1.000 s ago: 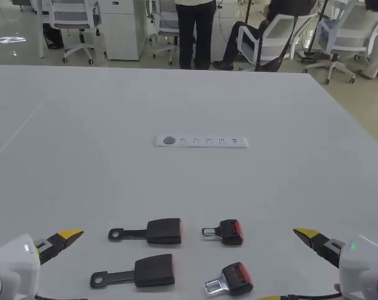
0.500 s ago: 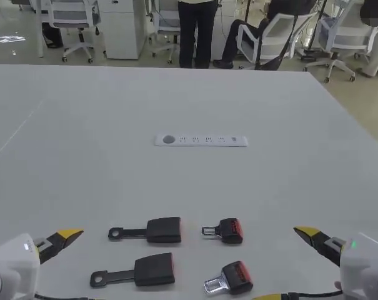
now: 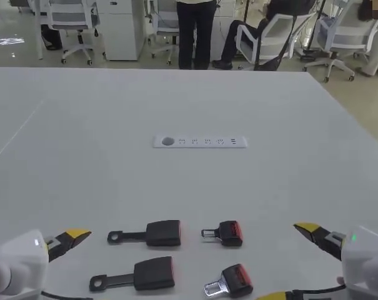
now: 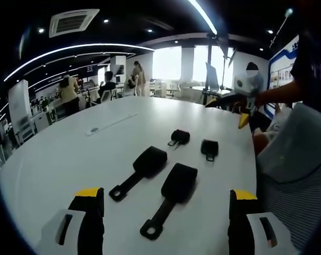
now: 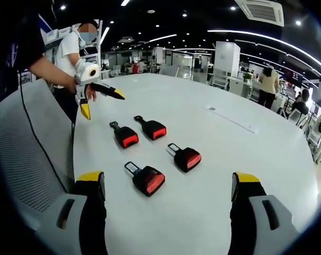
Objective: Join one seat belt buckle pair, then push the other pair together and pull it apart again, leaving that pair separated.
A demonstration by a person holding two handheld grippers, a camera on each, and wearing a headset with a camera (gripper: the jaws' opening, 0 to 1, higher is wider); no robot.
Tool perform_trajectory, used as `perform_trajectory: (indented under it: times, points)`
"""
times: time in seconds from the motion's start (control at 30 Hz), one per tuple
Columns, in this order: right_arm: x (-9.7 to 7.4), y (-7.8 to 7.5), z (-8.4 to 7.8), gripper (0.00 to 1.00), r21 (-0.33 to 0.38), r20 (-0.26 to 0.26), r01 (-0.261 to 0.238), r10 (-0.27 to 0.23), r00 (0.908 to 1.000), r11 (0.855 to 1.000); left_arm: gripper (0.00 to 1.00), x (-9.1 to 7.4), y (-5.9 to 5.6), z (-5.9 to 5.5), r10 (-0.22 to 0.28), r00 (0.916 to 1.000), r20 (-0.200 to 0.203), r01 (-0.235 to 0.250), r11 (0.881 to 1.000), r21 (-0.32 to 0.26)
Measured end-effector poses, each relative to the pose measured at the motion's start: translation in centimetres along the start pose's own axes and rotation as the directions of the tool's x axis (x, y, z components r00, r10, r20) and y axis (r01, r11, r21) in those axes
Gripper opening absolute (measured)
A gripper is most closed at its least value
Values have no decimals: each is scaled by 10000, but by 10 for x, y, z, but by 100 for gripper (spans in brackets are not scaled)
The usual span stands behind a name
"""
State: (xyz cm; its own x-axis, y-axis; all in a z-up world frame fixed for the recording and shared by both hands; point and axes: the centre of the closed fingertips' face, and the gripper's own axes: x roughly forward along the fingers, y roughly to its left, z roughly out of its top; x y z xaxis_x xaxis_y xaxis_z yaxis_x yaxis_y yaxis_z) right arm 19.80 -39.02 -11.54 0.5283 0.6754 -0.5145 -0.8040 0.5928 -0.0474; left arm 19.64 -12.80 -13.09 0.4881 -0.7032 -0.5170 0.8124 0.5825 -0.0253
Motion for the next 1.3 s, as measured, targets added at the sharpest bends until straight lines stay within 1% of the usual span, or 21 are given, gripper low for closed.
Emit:
perform_trajectory:
  times: [0.07, 0.13, 0.2, 0.3, 0.33, 0.37, 0.47, 0.6, 0.7, 0.77, 0.87, 0.9, 0.93, 0.97, 1.0, 1.07, 1.13, 1.2, 1.23, 1.27, 1.3]
  points:
    - [0, -1, 0, 99, -93, -60, -90, 89, 9999, 9999, 100, 2, 0, 0, -93, 9999, -57, 94, 9999, 68]
    - [0, -1, 0, 99, -179, -134, -204, 202, 9997, 9996, 99, 5, 2, -3, -190, 9998, -110, 192, 9997, 145]
    - [1, -3, 0, 99, -275, -223, -274, 268, 9994, 9992, 99, 6, 1, 0, -248, 9996, -147, 251, 9995, 186]
    - [2, -7, -2, 99, -453, -333, -460, 445, 9985, 9979, 99, 10, 1, 1, -375, 9990, -235, 382, 9988, 317]
    - [2, -6, -1, 99, -527, -372, -501, 482, 9981, 9973, 98, 10, 0, 1, -425, 9988, -260, 434, 9984, 354]
    - [2, -6, -1, 99, -619, -436, -569, 543, 9976, 9965, 97, 12, -4, 6, -496, 9983, -301, 508, 9979, 408]
    - [3, -6, -2, 98, -770, -594, -737, 692, 9958, 9943, 97, 15, -3, 6, -585, 9975, -392, 606, 9967, 540]
    - [6, -4, -2, 97, -1093, -851, -1107, 1016, 9912, 9878, 93, 19, -8, 13, -749, 9955, -579, 791, 9941, 744]
    - [8, -2, -5, 96, -1498, -1142, -1380, 1215, 9860, 9790, 90, 24, -6, 11, -909, 9936, -669, 959, 9925, 763]
    - [11, 0, -9, 95, -1737, -1395, -1583, 1348, 9810, 9720, 89, 29, -9, 11, -1047, 9909, -847, 1118, 9902, 841]
    - [14, 2, -11, 92, -1979, -1563, -1848, 1551, 9755, 9627, 85, 34, -14, 14, -1222, 9873, -1012, 1319, 9867, 947]
    - [15, 3, -12, 91, -2068, -1640, -1947, 1622, 9730, 9588, 84, 35, -13, 10, -1284, 9855, -1108, 1390, 9858, 944]
    - [16, 3, -13, 90, -2231, -1741, -2096, 1727, 9695, 9520, 82, 38, -13, 10, -1312, 9843, -1177, 1432, 9846, 1006]
    - [16, 4, -14, 88, -2298, -1801, -2183, 1790, 9672, 9484, 81, 38, -13, 9, -1328, 9837, -1211, 1455, 9839, 1035]
    - [17, 5, -14, 87, -2364, -1849, -2266, 1852, 9652, 9449, 80, 40, -14, 8, -1356, 9815, -1349, 1507, 9826, 1083]
    - [19, 7, -16, 84, -2479, -1951, -2440, 1984, 9605, 9376, 79, 44, -12, 6, -1382, 9799, -1442, 1552, 9812, 1146]
    - [21, 7, -18, 81, -2633, -2072, -2585, 2073, 9561, 9294, 78, 48, -14, 6, -1362, 9778, -1590, 1560, 9805, 1192]
    - [23, 10, -20, 77, -2774, -2211, -2820, 2246, 9490, 9184, 76, 50, -15, 5, -1389, 9751, -1730, 1615, 9790, 1246]
    - [24, 11, -20, 75, -2827, -2253, -2882, 2287, 9471, 9149, 75, 51, -16, 5, -1412, 9737, -1789, 1651, 9781, 1265]
    - [25, 13, -21, 74, -2960, -2348, -3024, 2378, 9425, 9060, 74, 53, -17, 5, -1428, 9721, -1863, 1686, 9769, 1311]
    - [25, 15, -22, 72, -3018, -2425, -3119, 2439, 9390, 9009, 73, 54, -14, 1, -1443, 9707, -1919, 1715, 9761, 1338]
